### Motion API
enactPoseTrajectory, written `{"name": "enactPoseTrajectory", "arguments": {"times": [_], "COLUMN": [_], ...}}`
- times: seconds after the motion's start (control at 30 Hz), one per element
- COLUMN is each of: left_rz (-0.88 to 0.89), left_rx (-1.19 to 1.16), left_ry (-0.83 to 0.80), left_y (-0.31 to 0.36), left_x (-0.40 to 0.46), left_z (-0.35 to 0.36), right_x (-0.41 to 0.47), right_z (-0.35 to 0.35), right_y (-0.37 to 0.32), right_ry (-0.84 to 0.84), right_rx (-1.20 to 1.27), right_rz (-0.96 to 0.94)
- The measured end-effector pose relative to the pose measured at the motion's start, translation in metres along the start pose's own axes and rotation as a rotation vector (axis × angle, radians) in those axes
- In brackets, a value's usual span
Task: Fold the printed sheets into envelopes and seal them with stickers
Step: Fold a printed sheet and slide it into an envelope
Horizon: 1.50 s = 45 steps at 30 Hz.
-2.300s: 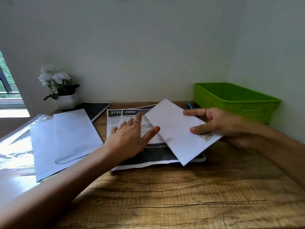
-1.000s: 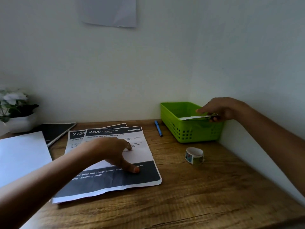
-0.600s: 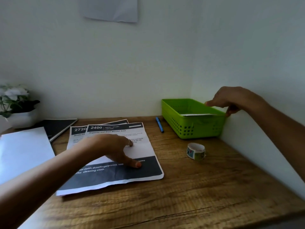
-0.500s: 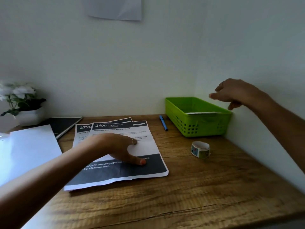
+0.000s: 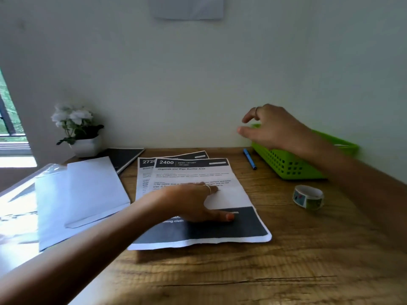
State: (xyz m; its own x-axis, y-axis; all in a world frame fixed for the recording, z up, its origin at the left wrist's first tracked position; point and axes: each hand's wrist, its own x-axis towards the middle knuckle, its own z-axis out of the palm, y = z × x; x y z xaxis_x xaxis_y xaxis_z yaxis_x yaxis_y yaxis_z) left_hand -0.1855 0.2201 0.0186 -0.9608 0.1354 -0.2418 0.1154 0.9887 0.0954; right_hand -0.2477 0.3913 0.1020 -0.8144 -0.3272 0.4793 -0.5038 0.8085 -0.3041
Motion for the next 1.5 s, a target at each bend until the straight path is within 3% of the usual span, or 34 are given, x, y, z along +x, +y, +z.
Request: {"name": "enactPoseTrajectory", "arguments": {"times": [0.17, 0.37, 0.67, 0.97, 1.13, 1.5], "left_rz": [0.052, 0.04, -0.156, -0.158, -0.165, -0.111], "left_rx": [-0.041, -0.112, -0.183, -0.238, -0.315, -0.385], "left_ry": [0.057, 0.169, 0.227, 0.174, 0.168, 0.423], "left_y": [0.006, -0.014, -0.094, -0.114, -0.121, -0.127], "left_x": [-0.014, -0.019, 0.004, 0.015, 0.018, 0.024], "left_z": [0.011, 0.002, -0.013, -0.016, -0.004, 0.005], "right_x": [0.006, 0.018, 0.013, 0.018, 0.016, 0.02], "right_z": [0.05, 0.098, 0.12, 0.125, 0.131, 0.135], "right_y": [-0.009, 0.005, 0.037, 0.055, 0.061, 0.067], "right_ry": [-0.273, -0.336, -0.228, -0.27, -0.281, -0.115], "right_rx": [0.171, 0.12, 0.279, 0.327, 0.488, 0.799], "right_rz": [0.029, 0.063, 0.178, 0.144, 0.105, 0.084]}}
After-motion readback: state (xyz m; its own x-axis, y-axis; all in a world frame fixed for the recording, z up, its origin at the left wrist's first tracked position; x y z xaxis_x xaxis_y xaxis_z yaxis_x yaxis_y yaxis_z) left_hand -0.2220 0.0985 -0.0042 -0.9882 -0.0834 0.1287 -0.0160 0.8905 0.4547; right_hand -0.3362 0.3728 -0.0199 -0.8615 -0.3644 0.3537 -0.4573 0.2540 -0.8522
